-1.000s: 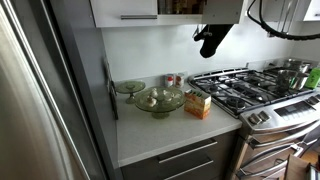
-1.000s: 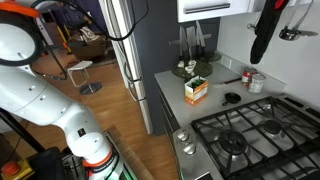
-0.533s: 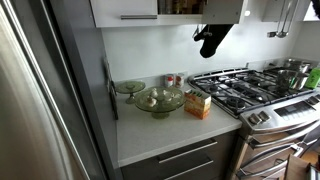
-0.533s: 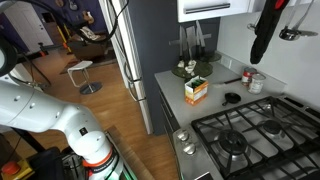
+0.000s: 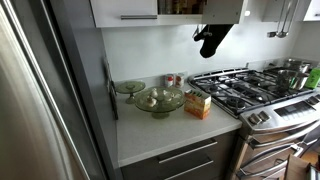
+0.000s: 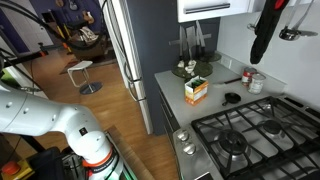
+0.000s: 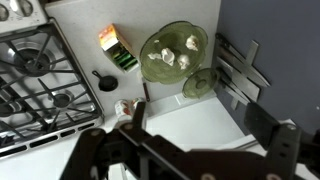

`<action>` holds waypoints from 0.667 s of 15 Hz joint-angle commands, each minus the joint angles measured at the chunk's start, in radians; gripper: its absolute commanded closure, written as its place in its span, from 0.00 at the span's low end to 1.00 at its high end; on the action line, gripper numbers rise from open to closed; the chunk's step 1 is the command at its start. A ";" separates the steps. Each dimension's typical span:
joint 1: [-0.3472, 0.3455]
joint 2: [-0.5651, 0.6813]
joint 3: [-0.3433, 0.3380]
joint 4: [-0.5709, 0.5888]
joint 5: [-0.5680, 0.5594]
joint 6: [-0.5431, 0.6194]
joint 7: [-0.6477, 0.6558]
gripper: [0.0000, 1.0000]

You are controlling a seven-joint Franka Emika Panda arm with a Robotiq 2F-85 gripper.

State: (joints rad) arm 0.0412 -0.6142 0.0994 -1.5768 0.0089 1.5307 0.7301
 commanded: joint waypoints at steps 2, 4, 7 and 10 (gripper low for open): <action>-0.049 -0.053 0.021 0.015 -0.044 -0.170 -0.178 0.00; -0.073 -0.079 0.030 0.015 -0.064 -0.177 -0.213 0.00; -0.106 -0.125 0.040 0.002 -0.078 -0.151 -0.234 0.00; -0.129 -0.166 0.045 -0.012 -0.077 -0.138 -0.232 0.00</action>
State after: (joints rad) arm -0.0515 -0.7310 0.1342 -1.5582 -0.0612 1.3836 0.5156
